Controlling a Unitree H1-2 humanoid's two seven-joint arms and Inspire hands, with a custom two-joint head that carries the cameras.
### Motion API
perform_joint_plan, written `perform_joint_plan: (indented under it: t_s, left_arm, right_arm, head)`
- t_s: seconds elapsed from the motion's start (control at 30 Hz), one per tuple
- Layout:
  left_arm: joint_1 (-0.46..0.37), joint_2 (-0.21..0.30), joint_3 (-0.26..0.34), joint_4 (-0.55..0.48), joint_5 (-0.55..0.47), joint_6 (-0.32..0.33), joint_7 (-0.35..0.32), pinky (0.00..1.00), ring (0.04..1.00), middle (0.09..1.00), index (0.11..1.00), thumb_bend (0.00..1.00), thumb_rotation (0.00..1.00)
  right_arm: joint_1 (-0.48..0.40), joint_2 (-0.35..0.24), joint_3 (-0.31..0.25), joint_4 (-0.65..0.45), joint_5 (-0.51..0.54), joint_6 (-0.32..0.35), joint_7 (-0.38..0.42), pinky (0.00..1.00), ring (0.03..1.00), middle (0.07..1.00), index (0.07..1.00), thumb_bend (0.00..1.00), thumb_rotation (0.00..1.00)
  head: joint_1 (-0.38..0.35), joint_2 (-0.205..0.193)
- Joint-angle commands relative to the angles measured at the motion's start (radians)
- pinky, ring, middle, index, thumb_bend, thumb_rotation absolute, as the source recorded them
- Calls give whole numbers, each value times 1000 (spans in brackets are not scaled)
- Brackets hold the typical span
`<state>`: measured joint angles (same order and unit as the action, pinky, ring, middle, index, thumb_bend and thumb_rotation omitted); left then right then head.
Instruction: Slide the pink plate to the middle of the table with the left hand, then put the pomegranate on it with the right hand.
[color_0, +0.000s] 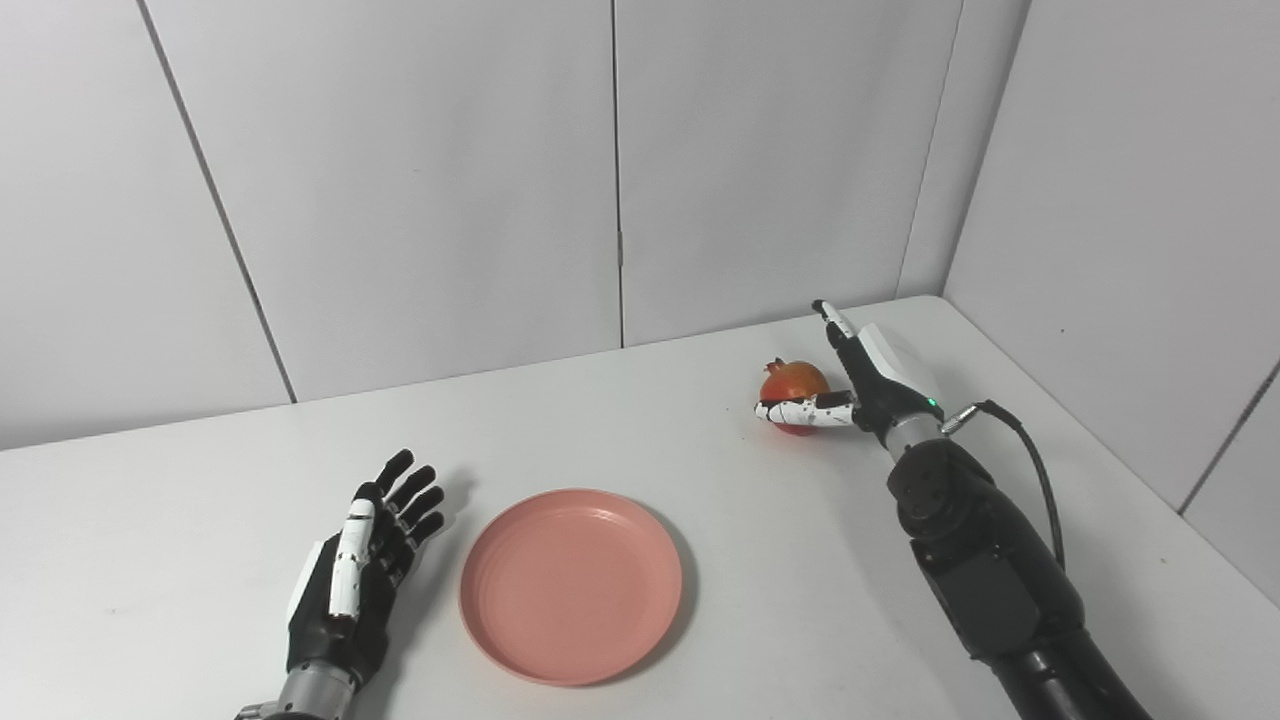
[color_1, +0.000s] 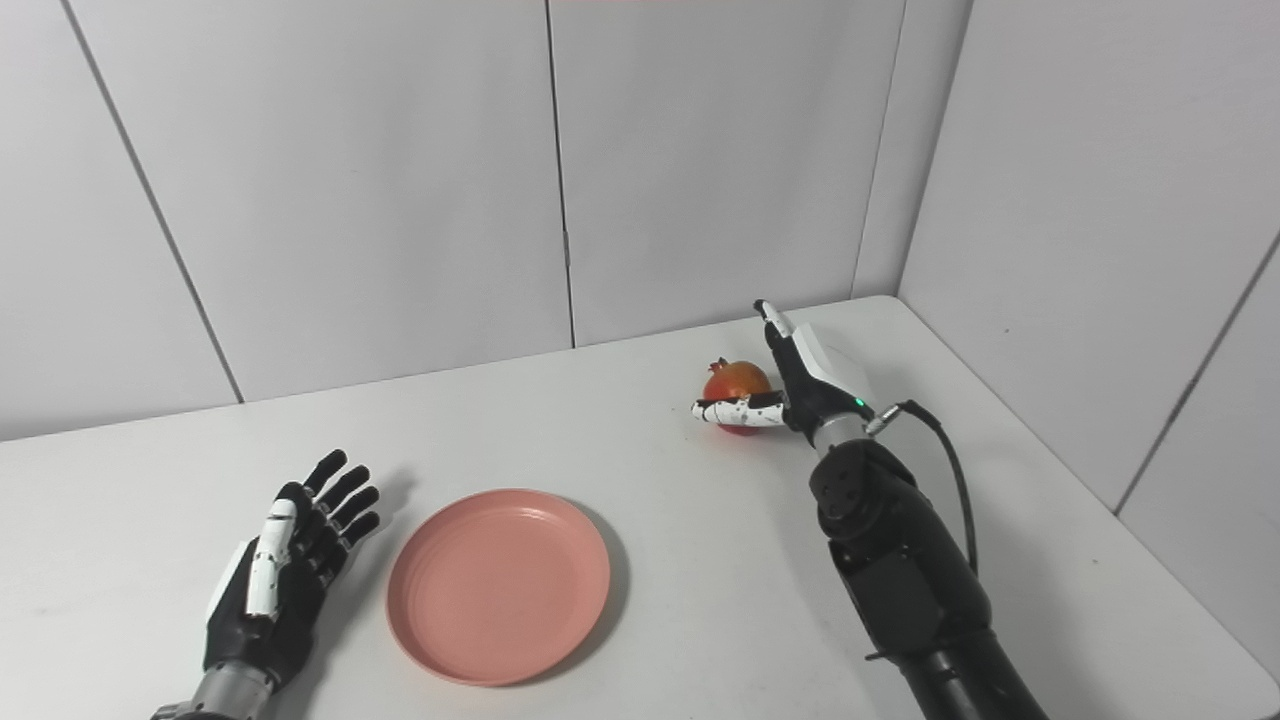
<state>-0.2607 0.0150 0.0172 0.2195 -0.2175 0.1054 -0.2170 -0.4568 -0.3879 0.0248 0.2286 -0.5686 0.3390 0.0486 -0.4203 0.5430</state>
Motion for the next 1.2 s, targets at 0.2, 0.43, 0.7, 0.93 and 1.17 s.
perform_joint_plan:
  t_s: [0.2, 0.43, 0.7, 0.93, 1.17]
  left_arm:
    - [27, 14, -3, 21, -2, 66, 3, 885, 886, 893, 887, 377, 1000]
    - [29, 15, -2, 11, -5, 82, 4, 889, 889, 895, 891, 378, 1000]
    - [31, 22, -6, 7, -4, 84, -5, 887, 889, 896, 890, 379, 1000]
    - [31, 23, -8, 1, 0, 90, -1, 885, 886, 893, 886, 378, 1000]
    - [31, 27, -11, 0, 5, 93, 1, 885, 887, 892, 884, 381, 1000]
  right_arm:
    - [-85, -24, 6, 39, 0, -1, -52, 794, 905, 949, 963, 912, 412]
    - [-95, -15, 8, 59, 8, 12, -61, 778, 886, 926, 937, 938, 426]
    - [-121, -20, 26, 116, 11, 5, -63, 740, 850, 902, 912, 954, 436]
    - [-145, -24, 37, 151, 25, -4, -61, 764, 859, 897, 894, 992, 448]
    - [-151, -18, 37, 161, 49, -10, -63, 748, 840, 867, 860, 1000, 431]
  head:
    - [2, 8]
    - [4, 11]
    - [6, 16]
    - [7, 18]
    - [2, 18]
